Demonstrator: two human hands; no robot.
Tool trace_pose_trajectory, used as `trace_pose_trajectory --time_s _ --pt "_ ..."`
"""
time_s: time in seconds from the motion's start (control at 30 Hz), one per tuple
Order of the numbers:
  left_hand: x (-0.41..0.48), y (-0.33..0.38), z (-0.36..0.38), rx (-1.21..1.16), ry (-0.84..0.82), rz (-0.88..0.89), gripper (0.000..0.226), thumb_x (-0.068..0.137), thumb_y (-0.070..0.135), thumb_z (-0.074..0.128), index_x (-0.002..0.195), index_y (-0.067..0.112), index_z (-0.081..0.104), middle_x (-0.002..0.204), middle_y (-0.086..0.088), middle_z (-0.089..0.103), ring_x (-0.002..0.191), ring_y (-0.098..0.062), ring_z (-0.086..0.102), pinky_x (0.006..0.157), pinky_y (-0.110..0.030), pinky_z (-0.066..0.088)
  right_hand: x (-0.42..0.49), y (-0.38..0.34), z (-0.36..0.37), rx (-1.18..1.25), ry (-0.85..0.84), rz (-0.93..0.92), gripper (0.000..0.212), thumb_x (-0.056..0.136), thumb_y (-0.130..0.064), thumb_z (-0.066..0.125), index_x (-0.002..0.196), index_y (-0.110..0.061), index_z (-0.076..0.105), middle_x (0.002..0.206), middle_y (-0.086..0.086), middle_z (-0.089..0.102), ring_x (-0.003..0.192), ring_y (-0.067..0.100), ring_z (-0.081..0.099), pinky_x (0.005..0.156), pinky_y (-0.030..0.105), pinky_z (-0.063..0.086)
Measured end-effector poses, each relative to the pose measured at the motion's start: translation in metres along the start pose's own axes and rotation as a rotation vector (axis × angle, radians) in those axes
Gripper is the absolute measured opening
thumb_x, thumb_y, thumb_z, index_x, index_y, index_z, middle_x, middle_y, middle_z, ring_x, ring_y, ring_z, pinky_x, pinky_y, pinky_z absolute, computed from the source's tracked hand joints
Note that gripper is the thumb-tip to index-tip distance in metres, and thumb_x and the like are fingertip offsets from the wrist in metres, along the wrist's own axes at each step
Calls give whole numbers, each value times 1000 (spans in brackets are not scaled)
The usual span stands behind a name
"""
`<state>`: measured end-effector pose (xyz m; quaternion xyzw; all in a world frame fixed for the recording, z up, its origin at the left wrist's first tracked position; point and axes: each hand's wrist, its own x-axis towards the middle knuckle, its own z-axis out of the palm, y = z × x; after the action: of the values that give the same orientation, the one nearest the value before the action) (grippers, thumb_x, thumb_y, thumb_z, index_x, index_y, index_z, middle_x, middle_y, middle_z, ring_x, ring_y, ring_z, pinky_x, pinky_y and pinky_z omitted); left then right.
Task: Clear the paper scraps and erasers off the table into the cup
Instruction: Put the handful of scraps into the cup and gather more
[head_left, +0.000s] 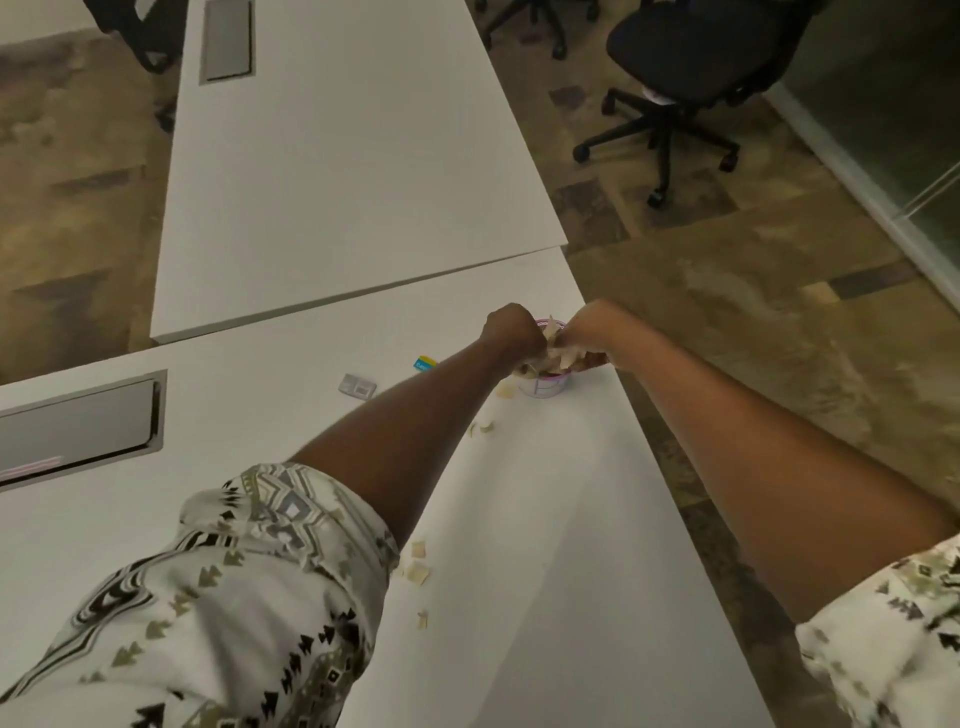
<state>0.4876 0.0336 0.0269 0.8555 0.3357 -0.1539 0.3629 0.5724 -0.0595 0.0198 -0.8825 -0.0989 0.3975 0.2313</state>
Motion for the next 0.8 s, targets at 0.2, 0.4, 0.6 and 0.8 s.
trace_pose_trajectory --time_s 0.2,0.4,0.6,0.8 --pt "5 -1 -1 -221 32 -76 22 81 8 66 100 -2 73 91 -12 71 84 -26 70 74 -30 55 0 0 0 237 40 2 9 81 6 65 81 -3 65 87 14 66 68 22 67 57 27 60" --pt "6 -2 -4 -445 63 -65 25 93 11 57 108 -5 70 109 -22 71 105 -36 69 96 -50 56 -8 10 5 67 246 -195 12 86 -10 60 91 -14 70 101 11 72 88 26 68 86 42 60" --pt "1 -6 -7 -585 149 -30 23 96 20 54 99 4 70 103 -18 73 101 -37 70 93 -48 57 -28 21 31 -117 375 -464 26 88 -19 56 108 -15 71 110 10 67 96 29 64 80 36 54" --pt "-5 -31 -3 -532 282 -24 26 97 25 53 109 8 69 113 -10 72 108 -31 65 98 -44 54 -29 48 67 -560 307 -707 50 87 -31 64 134 -17 56 137 4 59 129 27 53 111 42 36"
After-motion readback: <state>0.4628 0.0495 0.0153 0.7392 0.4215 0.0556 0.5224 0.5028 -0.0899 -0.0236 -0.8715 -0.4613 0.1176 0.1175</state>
